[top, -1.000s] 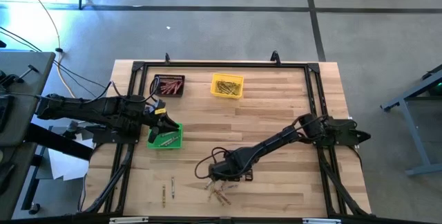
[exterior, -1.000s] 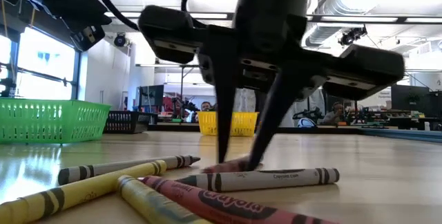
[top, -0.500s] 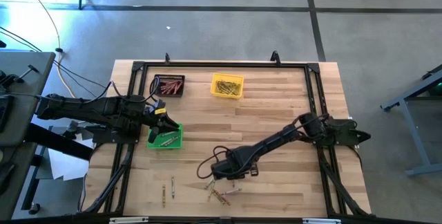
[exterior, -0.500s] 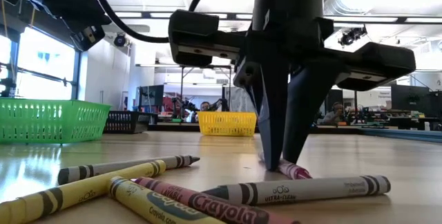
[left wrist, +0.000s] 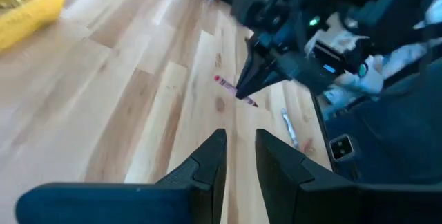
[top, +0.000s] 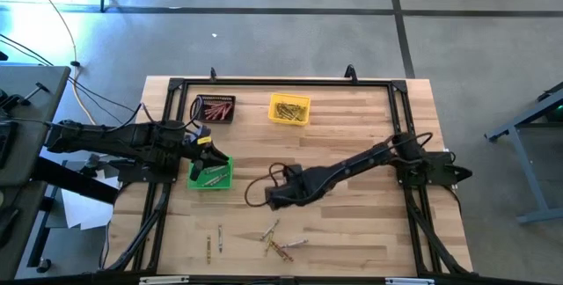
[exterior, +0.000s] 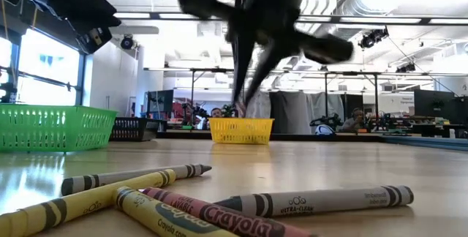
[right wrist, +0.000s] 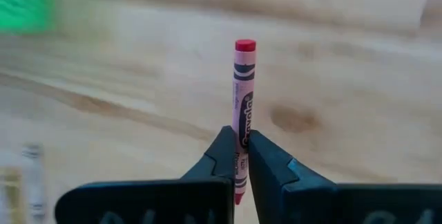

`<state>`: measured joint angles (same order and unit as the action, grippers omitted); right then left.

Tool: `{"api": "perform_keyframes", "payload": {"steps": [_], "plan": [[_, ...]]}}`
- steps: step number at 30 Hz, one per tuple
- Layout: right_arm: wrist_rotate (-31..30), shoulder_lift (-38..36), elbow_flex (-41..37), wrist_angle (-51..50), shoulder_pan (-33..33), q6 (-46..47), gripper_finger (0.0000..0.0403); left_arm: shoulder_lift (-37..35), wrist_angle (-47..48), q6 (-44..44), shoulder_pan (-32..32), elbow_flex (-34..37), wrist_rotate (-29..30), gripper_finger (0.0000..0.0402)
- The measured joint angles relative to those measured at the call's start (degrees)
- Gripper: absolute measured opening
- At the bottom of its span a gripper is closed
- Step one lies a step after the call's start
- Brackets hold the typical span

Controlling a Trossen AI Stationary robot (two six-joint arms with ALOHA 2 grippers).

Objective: Sort crayons
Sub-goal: Put the red crayon into the black bin

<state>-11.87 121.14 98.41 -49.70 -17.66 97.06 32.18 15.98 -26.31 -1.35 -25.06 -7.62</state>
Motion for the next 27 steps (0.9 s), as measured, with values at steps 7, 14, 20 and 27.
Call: {"api": "perform_keyframes", "payload": {"steps": [7, 14, 20, 27], "plan": [[-16.89, -8.13, 0.11, 0.65, 1.74, -8.38, 0.001, 0.05, -7.94, 1.41, 1.56, 0.0, 5.47, 0.0064], [-27.21, -12.82, 0.15, 1.73, 3.36, -15.91, 0.001, 3.48, -21.27, 6.45, 2.89, 0.02, 6.08, 0.0077], [-26.37, -13.53, 0.15, 9.91, 5.91, -27.14, 0.001, 11.09, -34.4, 6.47, 2.89, 0.02, 6.01, 0.0117], [-22.08, -14.54, 0.15, 19.68, 9.4, -42.07, 0.001, 19.24, -45.01, 4.68, 2.89, 0.02, 11.65, 0.0165]]}}
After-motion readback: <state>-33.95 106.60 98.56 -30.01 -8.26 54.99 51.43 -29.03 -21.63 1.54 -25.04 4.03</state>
